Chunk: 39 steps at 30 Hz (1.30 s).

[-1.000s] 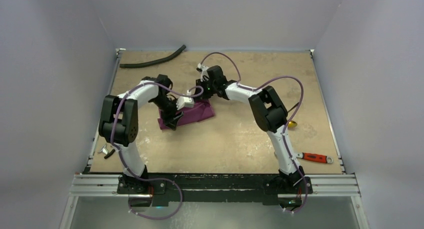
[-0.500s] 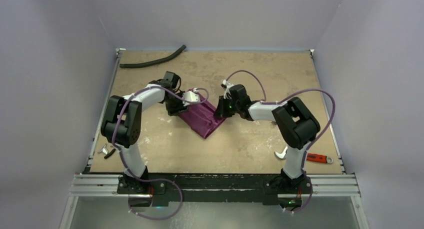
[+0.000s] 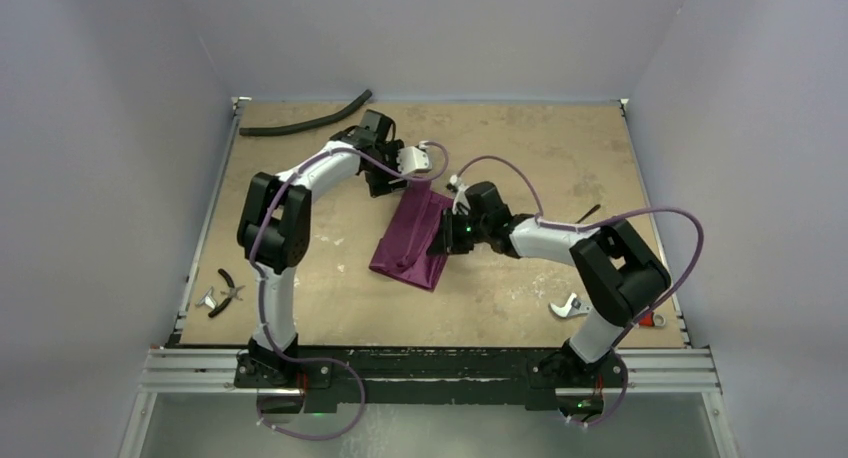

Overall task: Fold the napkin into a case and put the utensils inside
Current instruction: Rotate the 2/3-rectangle-folded napkin at the center of the board, then smooth out the 2/3-rectangle-folded napkin at the center of the board.

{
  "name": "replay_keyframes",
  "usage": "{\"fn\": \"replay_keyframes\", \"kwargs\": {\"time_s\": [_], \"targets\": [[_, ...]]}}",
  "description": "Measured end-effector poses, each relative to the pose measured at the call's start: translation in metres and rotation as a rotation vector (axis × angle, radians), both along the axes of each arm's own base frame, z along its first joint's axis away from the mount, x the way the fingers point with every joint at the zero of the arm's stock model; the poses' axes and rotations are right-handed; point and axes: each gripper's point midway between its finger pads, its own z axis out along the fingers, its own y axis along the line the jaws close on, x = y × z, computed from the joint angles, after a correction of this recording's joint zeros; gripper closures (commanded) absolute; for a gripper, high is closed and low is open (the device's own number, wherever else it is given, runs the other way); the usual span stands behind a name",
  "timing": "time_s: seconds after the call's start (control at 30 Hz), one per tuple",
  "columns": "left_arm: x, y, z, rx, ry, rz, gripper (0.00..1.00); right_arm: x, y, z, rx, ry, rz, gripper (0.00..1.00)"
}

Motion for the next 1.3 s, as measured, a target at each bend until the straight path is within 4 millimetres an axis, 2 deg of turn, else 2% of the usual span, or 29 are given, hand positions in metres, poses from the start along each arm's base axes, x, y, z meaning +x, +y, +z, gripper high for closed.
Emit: {"fn": "replay_keyframes", "kwargs": {"time_s": [0.1, 0.2, 0.3, 0.37, 0.43, 0.6, 0.67, 0.73, 0.8, 1.0, 1.3], "targets": [[-0.010, 0.004, 0.019, -0.009, 0.011, 0.008, 0.26, 0.032, -0.003, 0.031, 0.039, -0.056, -0.043, 0.75], [-0.029, 0.005, 0.048, -0.041, 0.031, 0.008, 0.12, 0.064, 0.001, 0.063, 0.085, -0.134, -0.074, 0.80], [-0.051, 0.002, 0.070, -0.089, 0.063, -0.011, 0.11, 0.082, 0.005, 0.072, 0.101, -0.163, -0.087, 0.85], [-0.077, -0.002, 0.075, -0.114, 0.113, -0.035, 0.11, 0.092, 0.005, 0.062, 0.090, -0.152, -0.098, 0.90], [-0.104, -0.009, 0.067, -0.117, 0.170, -0.068, 0.11, 0.095, 0.000, 0.042, 0.058, -0.116, -0.110, 0.95], [-0.181, -0.031, 0.019, -0.053, 0.358, -0.172, 0.15, 0.100, -0.018, -0.004, -0.031, -0.040, -0.159, 0.98], [-0.200, -0.038, 0.008, -0.029, 0.397, -0.208, 0.16, 0.101, -0.026, -0.011, -0.048, -0.029, -0.177, 0.98], [-0.208, -0.043, 0.003, -0.018, 0.405, -0.230, 0.17, 0.103, -0.031, -0.014, -0.054, -0.026, -0.191, 0.98], [-0.208, -0.045, 0.001, -0.015, 0.396, -0.231, 0.20, 0.105, -0.034, -0.014, -0.056, -0.027, -0.199, 0.98], [-0.203, -0.053, -0.002, -0.025, 0.376, -0.229, 0.40, 0.108, -0.043, -0.020, -0.061, -0.034, -0.225, 0.99], [-0.217, -0.058, -0.012, -0.033, 0.451, -0.227, 0.51, 0.109, -0.043, -0.021, -0.031, -0.052, -0.225, 0.99]]}}
